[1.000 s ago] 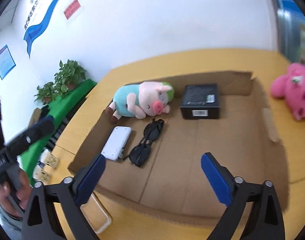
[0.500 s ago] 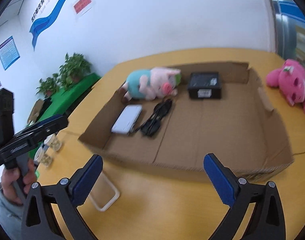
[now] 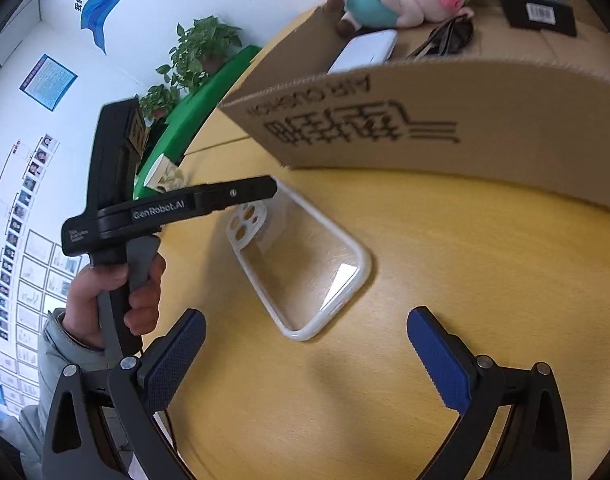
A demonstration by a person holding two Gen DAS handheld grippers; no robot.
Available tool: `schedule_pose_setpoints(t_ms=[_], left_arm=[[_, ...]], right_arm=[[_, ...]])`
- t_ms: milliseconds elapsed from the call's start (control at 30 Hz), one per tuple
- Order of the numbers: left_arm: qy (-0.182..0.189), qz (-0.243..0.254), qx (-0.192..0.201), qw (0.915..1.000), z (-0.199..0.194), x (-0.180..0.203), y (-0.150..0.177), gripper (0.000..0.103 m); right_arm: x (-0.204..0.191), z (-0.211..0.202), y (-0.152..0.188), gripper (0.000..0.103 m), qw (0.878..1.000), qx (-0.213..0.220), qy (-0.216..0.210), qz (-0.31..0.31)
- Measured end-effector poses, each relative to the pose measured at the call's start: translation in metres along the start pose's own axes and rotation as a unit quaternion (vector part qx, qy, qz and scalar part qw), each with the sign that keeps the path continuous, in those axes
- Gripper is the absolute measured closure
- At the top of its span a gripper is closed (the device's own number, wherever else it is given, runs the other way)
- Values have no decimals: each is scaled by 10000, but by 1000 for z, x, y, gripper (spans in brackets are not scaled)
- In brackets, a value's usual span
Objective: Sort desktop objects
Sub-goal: 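Move both tools to the clear phone case with white rim, then close both tools on the phone case rim and lift it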
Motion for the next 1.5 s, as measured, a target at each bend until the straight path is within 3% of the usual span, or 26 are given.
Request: schedule_pose_setpoints(t_ms=[133, 200, 267, 467, 600, 733, 800, 1000, 1133, 1267, 1367, 1500], left_arm=[[183, 199, -212, 9994, 5, 19, 7, 33], [102, 245, -240, 9994, 5, 29, 12, 35], [144, 274, -208, 9993, 4, 36, 13, 35], [861, 297, 347, 9952, -19, 76, 18, 35], [1482, 510, 391, 9869, -19, 116, 18, 38], [1410, 626, 418, 9871, -15, 134, 14, 39], [1376, 543, 359, 9884, -13, 130, 15, 39], [982, 241, -49, 9949, 8, 105, 20, 39], [840, 454, -268, 9951, 32, 102, 13, 37], [1131, 566, -364, 9913, 33, 108, 12, 35], [875, 658, -304, 9935, 31, 113, 15, 35], [1134, 589, 41, 9918, 17, 115, 17, 35]], right_arm=[[-2, 4, -1, 0, 9996, 126, -261, 3], [-2, 4, 1, 0, 9989, 199, -428, -14], [1, 0, 4, 0, 9988, 320, -367, -23], [28, -27, 22, 0, 9972, 603, -308, 322], [31, -57, 33, 0, 9938, 955, -463, 318], [25, -87, 37, 1, 9921, 1251, -37, 13], [35, -98, 45, 1, 9912, 1316, 15, 153], [76, -102, 64, 1, 9932, 889, 526, 544], [78, -81, 63, 1, 9961, 594, 328, 571], [72, -69, 56, 0, 9968, 643, 115, 469], [72, -67, 50, 0, 9962, 711, -39, 493], [75, -75, 48, 0, 9946, 866, -142, 551]])
Point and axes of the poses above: each gripper's, at about its wrist camera, not at the fingertips, and z roughly the way its jaws point, x to its right, y to its underside, the point moved 4 cm from there along z, roughly the way its jaws point, and after that the axes turned 10 degrees about -x, right-handed, at the moved point
